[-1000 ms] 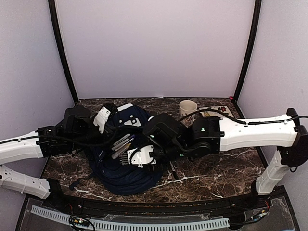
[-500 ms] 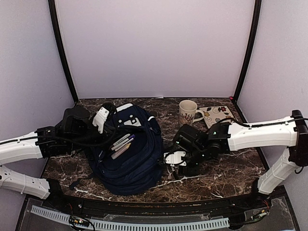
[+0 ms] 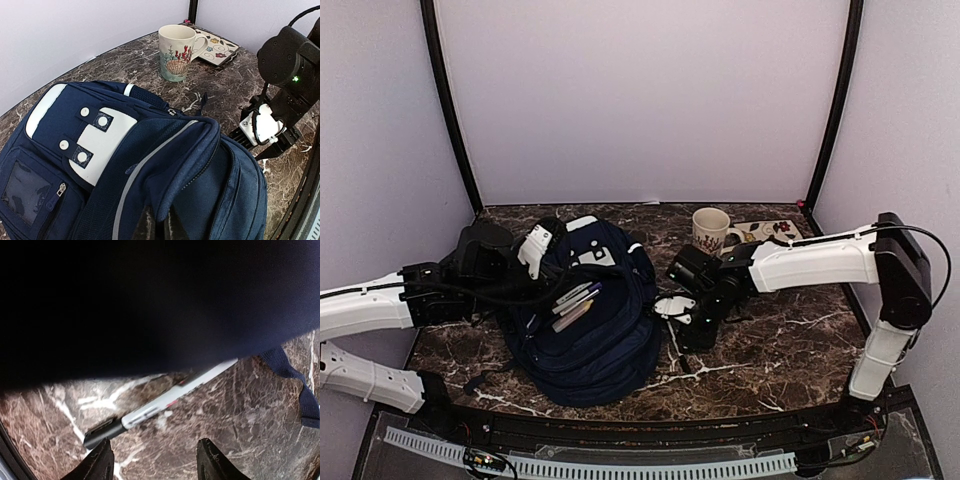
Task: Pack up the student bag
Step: Move the pen to the center of the board.
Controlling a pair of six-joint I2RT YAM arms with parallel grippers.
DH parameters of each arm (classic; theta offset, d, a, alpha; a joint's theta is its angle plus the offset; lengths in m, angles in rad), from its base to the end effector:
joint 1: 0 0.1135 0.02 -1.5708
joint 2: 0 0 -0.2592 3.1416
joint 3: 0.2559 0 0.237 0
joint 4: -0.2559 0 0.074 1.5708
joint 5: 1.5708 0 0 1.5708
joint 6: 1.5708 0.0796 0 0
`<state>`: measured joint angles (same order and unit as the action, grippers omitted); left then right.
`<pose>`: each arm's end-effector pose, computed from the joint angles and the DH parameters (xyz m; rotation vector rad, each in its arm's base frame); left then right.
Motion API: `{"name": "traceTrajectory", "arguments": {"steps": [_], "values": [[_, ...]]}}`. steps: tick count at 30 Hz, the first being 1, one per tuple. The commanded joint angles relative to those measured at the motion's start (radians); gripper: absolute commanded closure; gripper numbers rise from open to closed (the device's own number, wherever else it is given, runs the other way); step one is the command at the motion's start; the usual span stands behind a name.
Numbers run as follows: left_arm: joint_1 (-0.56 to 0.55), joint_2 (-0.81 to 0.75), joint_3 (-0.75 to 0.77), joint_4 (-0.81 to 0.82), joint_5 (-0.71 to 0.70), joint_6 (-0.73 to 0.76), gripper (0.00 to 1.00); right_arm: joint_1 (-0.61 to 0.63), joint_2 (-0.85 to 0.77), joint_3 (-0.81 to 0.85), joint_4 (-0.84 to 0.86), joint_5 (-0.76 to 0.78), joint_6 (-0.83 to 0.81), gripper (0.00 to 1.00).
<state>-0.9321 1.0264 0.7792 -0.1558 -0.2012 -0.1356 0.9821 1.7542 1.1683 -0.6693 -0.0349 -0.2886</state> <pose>0.1693 -0.2013 0.2777 0.6509 1.8901 -0.4973 0.1860 0.2836 0.1456 -1.6975 2.2890 0.2009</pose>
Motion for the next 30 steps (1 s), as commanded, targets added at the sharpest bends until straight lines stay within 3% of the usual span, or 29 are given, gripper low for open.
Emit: {"name": "traceTrajectory", "arguments": {"steps": [1,9,15,18,30], "values": [[0.006,-0.017,0.029,0.085,0.006,-0.029,1.00,-0.012,0.055,0.054,0.052,-0.036,0.060,0.43],[0.006,-0.002,0.037,0.083,0.024,-0.028,1.00,-0.016,0.148,0.060,0.088,0.017,0.091,0.43],[0.006,-0.005,0.031,0.095,0.028,-0.021,1.00,-0.025,0.102,-0.007,0.123,0.199,0.070,0.43],[0.006,0.003,0.034,0.100,0.028,-0.016,1.00,-0.048,0.064,-0.063,0.126,0.218,0.049,0.43],[0.006,0.039,0.030,0.137,0.046,-0.013,1.00,-0.121,0.106,-0.030,0.080,0.027,0.046,0.50]]}}
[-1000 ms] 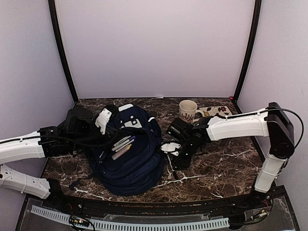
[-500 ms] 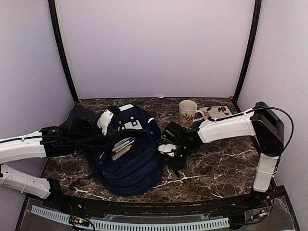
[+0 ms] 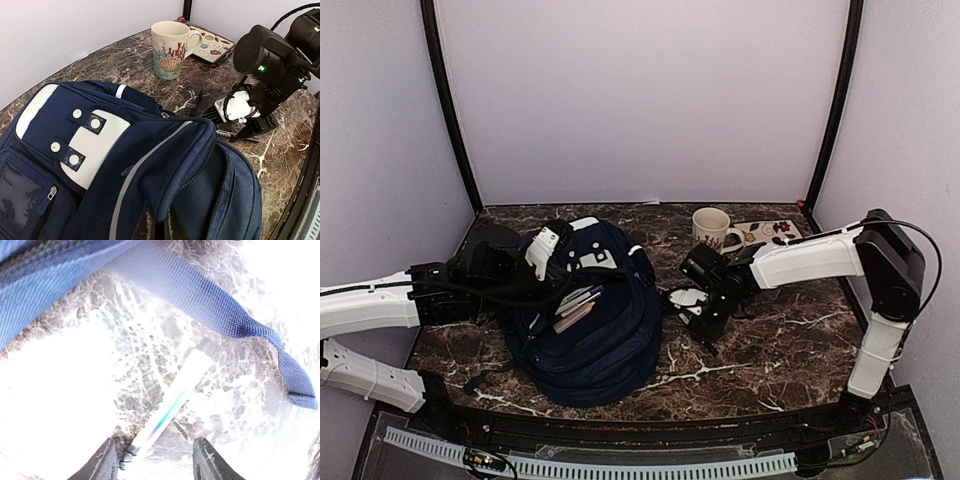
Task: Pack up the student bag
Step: Move the pen to the center of the board, then pick up the pen from the center of the board.
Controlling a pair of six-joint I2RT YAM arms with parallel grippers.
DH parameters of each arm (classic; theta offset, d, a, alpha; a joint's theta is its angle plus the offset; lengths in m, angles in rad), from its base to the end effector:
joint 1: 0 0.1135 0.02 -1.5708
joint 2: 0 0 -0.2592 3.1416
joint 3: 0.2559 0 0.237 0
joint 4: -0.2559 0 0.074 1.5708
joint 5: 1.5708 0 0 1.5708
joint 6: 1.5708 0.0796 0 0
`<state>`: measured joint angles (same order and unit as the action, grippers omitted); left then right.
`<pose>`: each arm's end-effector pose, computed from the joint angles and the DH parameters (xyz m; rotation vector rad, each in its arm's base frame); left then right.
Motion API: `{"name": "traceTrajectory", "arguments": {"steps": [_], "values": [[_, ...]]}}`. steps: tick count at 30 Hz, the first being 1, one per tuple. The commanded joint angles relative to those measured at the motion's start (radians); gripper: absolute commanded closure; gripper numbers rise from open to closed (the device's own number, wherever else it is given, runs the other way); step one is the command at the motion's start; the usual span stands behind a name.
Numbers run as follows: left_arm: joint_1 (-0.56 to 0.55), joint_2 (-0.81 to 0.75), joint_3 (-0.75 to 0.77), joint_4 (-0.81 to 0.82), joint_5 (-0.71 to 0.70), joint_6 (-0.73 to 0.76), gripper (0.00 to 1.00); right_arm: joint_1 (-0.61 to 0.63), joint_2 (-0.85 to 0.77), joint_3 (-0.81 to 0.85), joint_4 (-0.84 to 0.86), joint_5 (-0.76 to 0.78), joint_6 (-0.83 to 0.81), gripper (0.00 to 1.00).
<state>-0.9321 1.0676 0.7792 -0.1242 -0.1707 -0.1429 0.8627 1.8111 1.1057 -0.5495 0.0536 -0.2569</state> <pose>0.1727 -0.2099 0.2717 0.6697 1.9010 -0.5258 0.2262 0.2576 0.1164 -1.4892 2.3990 0.0619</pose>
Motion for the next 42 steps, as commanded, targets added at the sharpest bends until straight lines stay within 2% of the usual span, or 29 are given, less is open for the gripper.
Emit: {"name": "traceTrajectory", "arguments": {"steps": [1,12,22,24,28,35,42], "values": [[0.006,0.001,0.035,0.102,0.019,-0.004,1.00,-0.003,0.060,0.039,-0.045,-0.059,0.022,0.51],[0.006,-0.014,0.042,0.090,0.007,0.006,1.00,-0.036,0.116,0.094,-0.128,-0.009,0.047,0.64],[0.006,-0.017,0.031,0.094,-0.002,0.009,1.00,-0.049,0.034,-0.048,-0.152,0.010,-0.067,0.86],[0.006,-0.016,0.027,0.102,-0.001,0.009,1.00,-0.050,0.022,-0.061,-0.147,0.017,-0.081,0.87],[0.006,-0.010,0.025,0.102,0.004,0.009,1.00,-0.053,0.023,-0.060,-0.142,0.028,-0.073,0.79],[0.006,-0.013,0.019,0.102,0.004,0.004,1.00,-0.063,0.032,-0.040,-0.163,-0.014,-0.062,0.90],[0.006,-0.014,0.021,0.104,-0.002,0.005,1.00,-0.064,-0.108,-0.005,-0.190,-0.032,-0.081,0.94]]}}
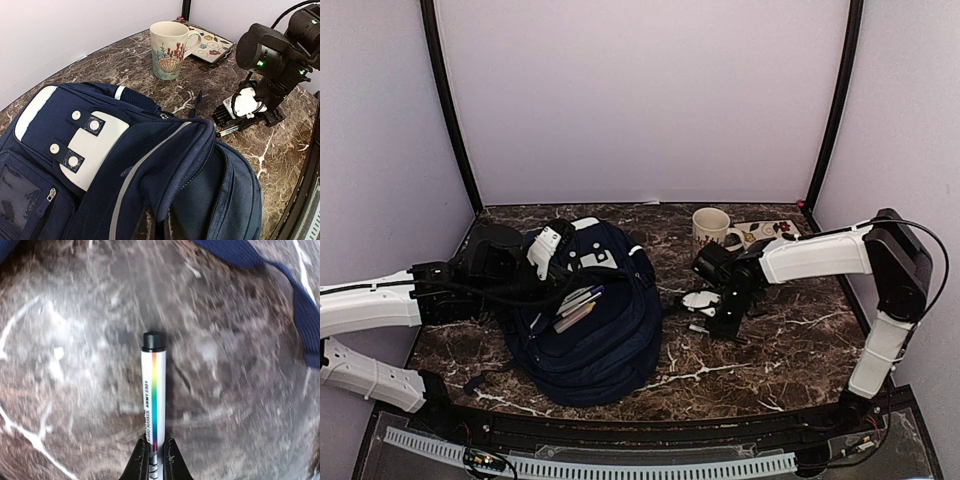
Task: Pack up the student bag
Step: Pick up the pen from the center of the board, then place the pen in the upper front pocket of the bag.
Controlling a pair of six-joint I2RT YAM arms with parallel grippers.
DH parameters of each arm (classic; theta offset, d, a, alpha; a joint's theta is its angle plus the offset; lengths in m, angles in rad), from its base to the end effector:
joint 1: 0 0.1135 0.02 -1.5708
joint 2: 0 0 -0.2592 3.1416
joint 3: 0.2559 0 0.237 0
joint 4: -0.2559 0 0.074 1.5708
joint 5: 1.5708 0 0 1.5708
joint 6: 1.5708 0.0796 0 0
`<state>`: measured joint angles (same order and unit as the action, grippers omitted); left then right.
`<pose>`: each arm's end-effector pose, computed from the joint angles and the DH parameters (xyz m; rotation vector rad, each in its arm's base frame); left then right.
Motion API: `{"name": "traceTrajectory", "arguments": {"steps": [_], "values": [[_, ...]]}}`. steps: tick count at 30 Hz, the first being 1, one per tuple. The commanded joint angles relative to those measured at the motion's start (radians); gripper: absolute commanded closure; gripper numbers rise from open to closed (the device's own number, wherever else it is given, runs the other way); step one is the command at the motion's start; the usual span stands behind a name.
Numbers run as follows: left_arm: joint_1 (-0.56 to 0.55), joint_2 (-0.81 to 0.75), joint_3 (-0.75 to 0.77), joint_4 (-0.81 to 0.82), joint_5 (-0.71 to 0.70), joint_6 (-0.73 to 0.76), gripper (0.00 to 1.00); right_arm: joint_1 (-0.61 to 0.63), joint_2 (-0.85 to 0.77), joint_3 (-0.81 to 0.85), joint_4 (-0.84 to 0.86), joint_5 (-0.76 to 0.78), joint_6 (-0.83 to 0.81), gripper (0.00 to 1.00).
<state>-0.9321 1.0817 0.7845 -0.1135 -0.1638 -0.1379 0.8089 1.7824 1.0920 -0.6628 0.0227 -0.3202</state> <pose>0.1743 -0.2129 0.2716 0.6783 1.8971 -0.5300 0.2240 0.2321 0.1172 -1.5617 2.4728 0.0451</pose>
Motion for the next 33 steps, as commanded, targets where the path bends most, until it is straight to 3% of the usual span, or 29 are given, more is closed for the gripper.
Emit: {"name": "traceTrajectory", "arguments": {"steps": [1,12,19,33], "values": [[0.006,-0.028,0.014,0.096,-0.011,0.001,1.00,-0.010,-0.101,0.022,-0.083,-0.012,-0.027,0.94],[0.006,-0.017,-0.009,0.126,-0.018,-0.005,1.00,0.031,-0.240,0.239,-0.105,-0.209,-0.114,0.94],[0.006,-0.027,-0.008,0.131,-0.013,-0.009,1.00,0.212,-0.209,0.393,-0.091,-0.065,-0.242,0.94],[0.006,-0.037,-0.008,0.138,0.023,-0.021,1.00,0.495,-0.019,0.493,0.036,0.189,-0.561,0.93]]}}
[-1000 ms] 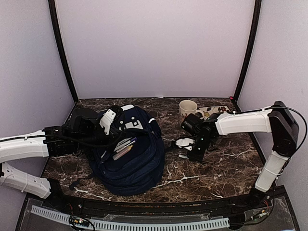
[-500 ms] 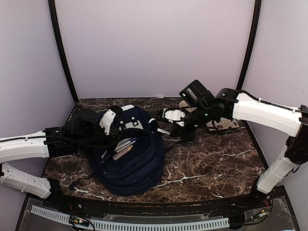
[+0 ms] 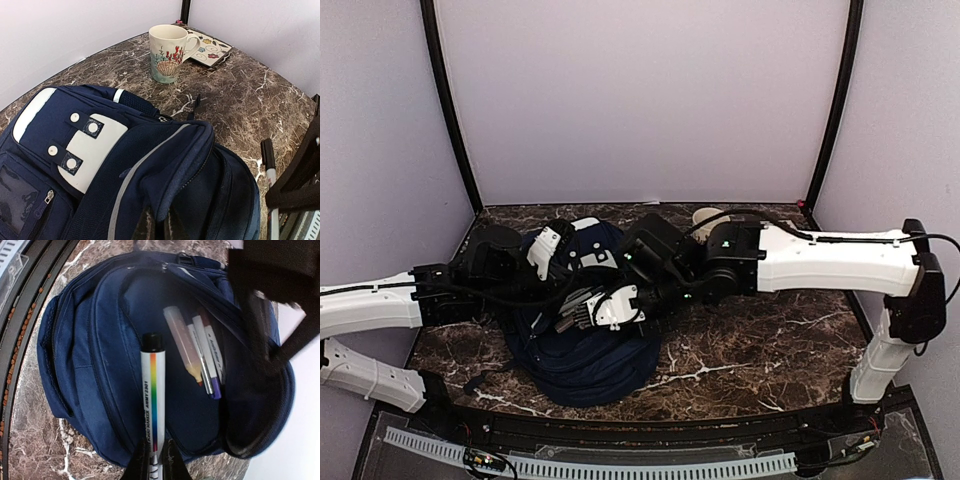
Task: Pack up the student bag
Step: Place the pen in the upper front pocket of the bag.
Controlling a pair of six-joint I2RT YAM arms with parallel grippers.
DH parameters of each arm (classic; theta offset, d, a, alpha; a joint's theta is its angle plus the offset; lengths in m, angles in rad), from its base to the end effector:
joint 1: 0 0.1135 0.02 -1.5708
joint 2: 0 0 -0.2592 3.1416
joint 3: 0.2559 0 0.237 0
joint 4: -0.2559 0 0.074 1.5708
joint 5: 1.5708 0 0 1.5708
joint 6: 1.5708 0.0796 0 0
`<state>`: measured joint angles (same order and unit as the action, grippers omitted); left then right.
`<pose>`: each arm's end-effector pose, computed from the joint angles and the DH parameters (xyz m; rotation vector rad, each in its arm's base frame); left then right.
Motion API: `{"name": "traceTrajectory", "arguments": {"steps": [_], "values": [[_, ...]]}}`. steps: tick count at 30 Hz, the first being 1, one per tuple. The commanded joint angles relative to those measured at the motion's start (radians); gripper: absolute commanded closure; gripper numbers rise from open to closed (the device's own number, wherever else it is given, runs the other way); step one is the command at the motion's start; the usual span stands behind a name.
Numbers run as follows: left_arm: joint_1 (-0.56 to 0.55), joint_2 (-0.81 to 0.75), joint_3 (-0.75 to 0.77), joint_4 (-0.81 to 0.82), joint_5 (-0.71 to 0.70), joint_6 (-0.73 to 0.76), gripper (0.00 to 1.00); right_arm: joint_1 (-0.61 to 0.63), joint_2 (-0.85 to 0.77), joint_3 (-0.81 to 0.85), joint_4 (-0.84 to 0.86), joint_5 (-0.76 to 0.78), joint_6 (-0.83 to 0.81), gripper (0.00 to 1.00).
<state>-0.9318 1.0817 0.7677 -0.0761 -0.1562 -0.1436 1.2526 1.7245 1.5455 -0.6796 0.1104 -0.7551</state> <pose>0.1745 -0.2141 0.2705 0.6693 1.8817 -0.5504 0.1322 0.3734 0.2720 -2.0180 1.3438 0.0921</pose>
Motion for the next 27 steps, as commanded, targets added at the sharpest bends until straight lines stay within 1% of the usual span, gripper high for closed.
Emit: {"name": "traceTrajectory", "arguments": {"steps": [1,6,12,16,22,23,24,27], "values": [[0.005,-0.042,0.007,0.098,0.012,-0.015,1.00,0.067,0.051,0.041,0.063,0.126,-0.153,0.93],[0.005,-0.057,0.005,0.087,0.002,-0.008,1.00,0.116,0.120,0.042,0.161,0.248,-0.260,0.93],[0.005,-0.067,0.008,0.080,0.003,-0.007,1.00,0.117,0.202,0.013,0.333,0.364,-0.362,0.93],[0.005,-0.075,0.008,0.074,-0.006,-0.001,1.00,0.109,0.245,0.016,0.381,0.366,-0.394,0.93],[0.005,-0.080,0.016,0.067,-0.023,0.015,1.00,0.084,0.316,0.064,0.394,0.361,-0.406,0.93],[0.005,-0.079,0.018,0.067,-0.024,0.015,1.00,0.079,0.328,0.066,0.401,0.365,-0.410,0.92],[0.005,-0.078,0.020,0.066,-0.021,0.016,1.00,0.077,0.337,0.066,0.412,0.373,-0.409,0.89],[0.005,-0.076,0.022,0.063,-0.021,0.016,1.00,0.066,0.346,0.060,0.468,0.393,-0.390,0.71]]}}
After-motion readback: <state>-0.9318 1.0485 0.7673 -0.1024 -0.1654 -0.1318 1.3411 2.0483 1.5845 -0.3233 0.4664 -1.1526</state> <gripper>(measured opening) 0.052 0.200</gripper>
